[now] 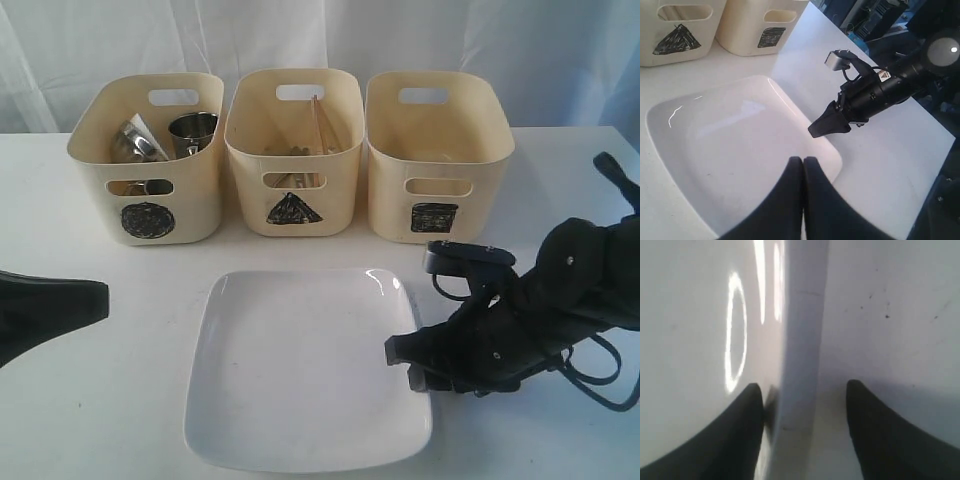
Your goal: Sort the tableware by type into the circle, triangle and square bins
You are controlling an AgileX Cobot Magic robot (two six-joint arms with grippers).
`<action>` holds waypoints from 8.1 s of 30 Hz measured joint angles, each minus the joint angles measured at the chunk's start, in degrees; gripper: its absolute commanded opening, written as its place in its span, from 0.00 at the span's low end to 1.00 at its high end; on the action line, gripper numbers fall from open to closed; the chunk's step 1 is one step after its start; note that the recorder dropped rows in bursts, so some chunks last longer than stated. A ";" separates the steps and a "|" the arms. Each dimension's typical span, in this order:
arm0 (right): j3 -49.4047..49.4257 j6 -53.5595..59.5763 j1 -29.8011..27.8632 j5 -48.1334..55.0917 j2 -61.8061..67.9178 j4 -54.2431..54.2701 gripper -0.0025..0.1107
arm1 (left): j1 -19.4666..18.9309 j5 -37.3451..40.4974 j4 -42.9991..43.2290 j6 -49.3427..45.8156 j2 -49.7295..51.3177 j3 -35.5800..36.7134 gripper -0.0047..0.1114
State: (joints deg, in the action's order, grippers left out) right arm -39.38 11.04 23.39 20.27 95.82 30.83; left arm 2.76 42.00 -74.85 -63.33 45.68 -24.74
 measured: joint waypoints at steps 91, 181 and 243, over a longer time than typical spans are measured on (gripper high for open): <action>-3.88 22.77 0.00 -1.34 -14.38 22.70 0.02 | -0.10 -9.57 22.34 15.90 0.76 2.51 0.04; -8.15 39.49 -20.05 32.85 -40.69 20.92 0.02 | -0.10 -36.20 22.27 14.67 -0.04 2.60 0.04; 39.07 -11.04 -16.69 -1.94 -93.68 -28.54 0.02 | -0.10 -36.72 22.27 14.45 -0.04 2.60 0.04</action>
State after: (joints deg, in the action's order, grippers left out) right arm -0.31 0.00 6.70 18.33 2.14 2.29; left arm 2.65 5.29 -52.58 -48.88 45.64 -22.14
